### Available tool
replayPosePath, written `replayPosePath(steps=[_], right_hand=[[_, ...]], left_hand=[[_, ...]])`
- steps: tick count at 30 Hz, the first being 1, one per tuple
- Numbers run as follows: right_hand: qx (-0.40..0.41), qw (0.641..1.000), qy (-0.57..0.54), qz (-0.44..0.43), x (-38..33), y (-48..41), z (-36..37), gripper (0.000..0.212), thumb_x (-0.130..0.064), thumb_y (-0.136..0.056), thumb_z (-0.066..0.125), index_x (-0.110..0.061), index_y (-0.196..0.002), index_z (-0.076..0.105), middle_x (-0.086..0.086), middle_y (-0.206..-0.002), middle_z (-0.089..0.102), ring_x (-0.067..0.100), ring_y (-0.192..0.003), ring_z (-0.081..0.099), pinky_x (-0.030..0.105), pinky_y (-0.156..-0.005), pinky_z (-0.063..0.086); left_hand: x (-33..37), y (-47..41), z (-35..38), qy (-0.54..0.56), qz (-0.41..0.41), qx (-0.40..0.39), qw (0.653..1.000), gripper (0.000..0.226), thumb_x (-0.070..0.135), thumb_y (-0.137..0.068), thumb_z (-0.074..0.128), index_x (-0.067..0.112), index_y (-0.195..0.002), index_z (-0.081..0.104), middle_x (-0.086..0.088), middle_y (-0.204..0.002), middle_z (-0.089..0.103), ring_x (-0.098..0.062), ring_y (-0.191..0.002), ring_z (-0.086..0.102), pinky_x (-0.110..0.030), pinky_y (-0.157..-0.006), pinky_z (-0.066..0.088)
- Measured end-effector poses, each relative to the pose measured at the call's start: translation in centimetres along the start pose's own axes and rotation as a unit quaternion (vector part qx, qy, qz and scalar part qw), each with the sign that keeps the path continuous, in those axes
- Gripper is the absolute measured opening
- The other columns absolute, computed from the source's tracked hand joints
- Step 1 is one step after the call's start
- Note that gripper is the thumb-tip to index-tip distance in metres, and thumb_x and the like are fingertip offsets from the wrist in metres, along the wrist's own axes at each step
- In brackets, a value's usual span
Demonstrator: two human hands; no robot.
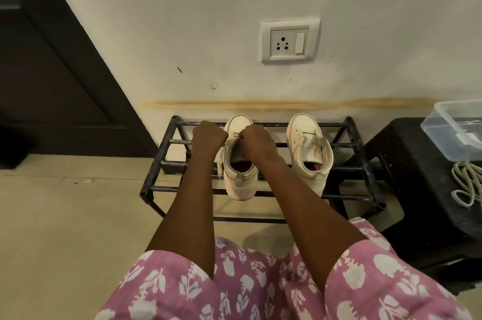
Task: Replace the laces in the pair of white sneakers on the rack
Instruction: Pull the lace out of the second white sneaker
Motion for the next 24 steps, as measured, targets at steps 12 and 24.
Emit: replayPosePath(steps=[12, 24], right_hand=[[0.077, 0.995, -0.056, 0.035, 0.7, -0.5, -0.4, 0.025, -0.013, -0.093, 0.049, -0.007, -0.101, 0.071, 0.012, -0.096, 0.068, 0.027, -0.087, 0.064, 0.035, -0.077, 0.055], [0.05, 0.763, -0.548, 0.34, 5.9, 0.2, 2.8, 0.007, -0.004, -0.08, 0.065, 0.002, -0.084, 0.068, 0.022, -0.098, 0.07, 0.03, -0.082, 0.067, 0.043, -0.081, 0.056]], left_hand=[[-0.8, 0.7, 2.3, 0.09, -0.077, -0.17, 0.978, 0.013, 0.017, -0.082, 0.061, 0.003, -0.082, 0.06, -0.014, -0.081, 0.062, -0.025, -0.071, 0.059, -0.033, -0.07, 0.053], [-0.9, 0.5, 2.7, 0.054, -0.058, -0.121, 0.989, 0.043, 0.026, -0.087, 0.064, -0.01, -0.109, 0.057, -0.026, -0.109, 0.063, -0.037, -0.097, 0.064, -0.042, -0.078, 0.056]])
Point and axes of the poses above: each hand's wrist, its own y-axis away from the middle knuckle, its own z-axis out of the palm, x = y × z, the point moved 8 cm from there along -y, towards the middle knuckle
